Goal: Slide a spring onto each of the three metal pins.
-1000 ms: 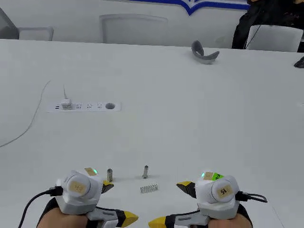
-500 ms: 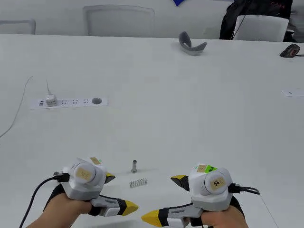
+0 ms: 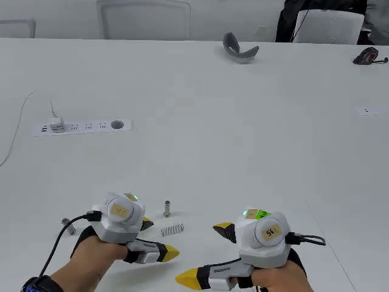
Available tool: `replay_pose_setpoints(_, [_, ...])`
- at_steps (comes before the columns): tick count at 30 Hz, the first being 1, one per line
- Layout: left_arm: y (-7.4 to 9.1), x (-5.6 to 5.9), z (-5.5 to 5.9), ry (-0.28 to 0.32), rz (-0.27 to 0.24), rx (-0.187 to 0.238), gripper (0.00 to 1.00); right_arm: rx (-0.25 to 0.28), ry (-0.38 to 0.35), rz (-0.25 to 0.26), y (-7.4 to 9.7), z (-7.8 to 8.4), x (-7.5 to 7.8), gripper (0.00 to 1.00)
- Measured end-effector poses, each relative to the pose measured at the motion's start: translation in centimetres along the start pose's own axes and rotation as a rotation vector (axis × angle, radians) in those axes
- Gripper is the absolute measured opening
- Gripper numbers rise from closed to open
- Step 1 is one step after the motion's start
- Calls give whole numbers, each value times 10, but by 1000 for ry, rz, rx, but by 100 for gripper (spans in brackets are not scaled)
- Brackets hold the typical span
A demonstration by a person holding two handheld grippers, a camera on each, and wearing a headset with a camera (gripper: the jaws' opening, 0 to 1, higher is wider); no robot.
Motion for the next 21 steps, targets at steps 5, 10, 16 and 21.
replay_pose_setpoints(5, [-9,-3,-2,3,-7,-1,52,8,-8,7,2,-1,5,88])
replay_pose_setpoints(10, [-17,-5,-1,22,-15,-11,53,-1,-23,4,1,3,6,87])
replay_pose_setpoints(16, [-24,-6,1,25,-24,-24,40,-8,-38,0,-1,7,3,87])
replay_pose_setpoints(21, [-28,-11,0,2,-66,-26,28,-10,-43,-2,-1,9,2,87])
Point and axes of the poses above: the centre of the closed fingertips' face, and the gripper's own axes: y roughly backward along the fingers, x roughly to its right, z roughly out of its underside, the point moved 5 cm from there along y, roughly backward along the fingers, and after that the axes turned 8 degrees about -y, right-handed, at the moved point
